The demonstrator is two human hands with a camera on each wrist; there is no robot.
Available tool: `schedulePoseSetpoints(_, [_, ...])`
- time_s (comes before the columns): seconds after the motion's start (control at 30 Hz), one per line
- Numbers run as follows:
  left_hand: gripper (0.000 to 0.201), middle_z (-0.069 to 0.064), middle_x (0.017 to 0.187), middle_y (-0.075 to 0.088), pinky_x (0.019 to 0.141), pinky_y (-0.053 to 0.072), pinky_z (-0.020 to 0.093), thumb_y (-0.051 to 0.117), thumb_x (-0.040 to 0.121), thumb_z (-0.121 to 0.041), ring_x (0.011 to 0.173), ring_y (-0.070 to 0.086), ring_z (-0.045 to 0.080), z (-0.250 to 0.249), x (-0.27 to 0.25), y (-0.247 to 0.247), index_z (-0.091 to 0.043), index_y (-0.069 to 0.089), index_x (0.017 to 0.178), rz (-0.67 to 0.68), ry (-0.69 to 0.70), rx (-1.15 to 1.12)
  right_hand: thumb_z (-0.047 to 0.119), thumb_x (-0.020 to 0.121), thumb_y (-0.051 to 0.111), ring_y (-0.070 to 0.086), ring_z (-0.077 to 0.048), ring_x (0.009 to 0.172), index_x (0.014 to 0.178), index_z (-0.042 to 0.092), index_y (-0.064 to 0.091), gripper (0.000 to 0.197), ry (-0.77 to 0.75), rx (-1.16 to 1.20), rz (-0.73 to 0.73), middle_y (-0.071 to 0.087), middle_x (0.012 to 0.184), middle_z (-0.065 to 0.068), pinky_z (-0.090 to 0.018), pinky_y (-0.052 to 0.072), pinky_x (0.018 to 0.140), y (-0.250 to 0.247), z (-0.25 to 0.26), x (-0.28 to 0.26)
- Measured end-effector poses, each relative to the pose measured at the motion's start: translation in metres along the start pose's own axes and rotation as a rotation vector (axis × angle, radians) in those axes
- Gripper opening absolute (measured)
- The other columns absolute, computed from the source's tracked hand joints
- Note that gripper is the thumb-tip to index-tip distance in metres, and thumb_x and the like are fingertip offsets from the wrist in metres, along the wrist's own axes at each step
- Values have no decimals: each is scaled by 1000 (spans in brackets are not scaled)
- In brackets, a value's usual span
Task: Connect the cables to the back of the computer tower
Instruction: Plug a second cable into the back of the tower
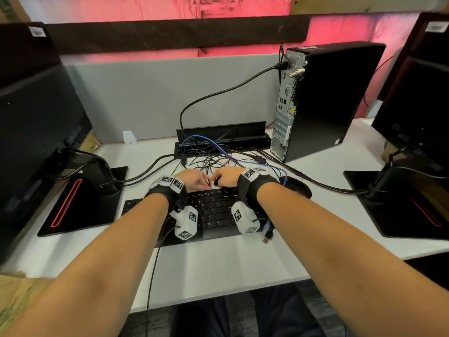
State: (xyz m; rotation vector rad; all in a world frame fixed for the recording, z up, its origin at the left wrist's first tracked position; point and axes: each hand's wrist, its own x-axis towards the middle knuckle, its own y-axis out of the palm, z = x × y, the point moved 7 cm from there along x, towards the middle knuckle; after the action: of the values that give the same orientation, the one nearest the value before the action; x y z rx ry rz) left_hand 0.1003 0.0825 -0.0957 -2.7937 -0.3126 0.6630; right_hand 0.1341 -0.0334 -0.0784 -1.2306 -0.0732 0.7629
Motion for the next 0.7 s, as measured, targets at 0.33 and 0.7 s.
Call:
schedulePoseSetpoints(0.33, [19, 15, 112, 57, 81, 48, 35, 47, 84, 2, 92, 57, 27, -28, -26, -46, -6, 64, 88, -815, 399, 346, 20, 88, 64, 56, -28, 116, 129, 18, 50, 43, 44, 85, -226, 59, 128, -11, -32, 44, 95, 4, -31, 12])
schedulePoseSetpoints(0.7, [38, 19, 132, 56, 99, 43, 33, 40, 98, -17, 123, 52, 33, 1, 9, -1, 2, 53, 129, -321, 7, 80, 15, 92, 51, 54, -21, 114, 130, 21, 59, 39, 107, 1014, -144, 56, 128, -4, -35, 34, 87, -7, -43, -3])
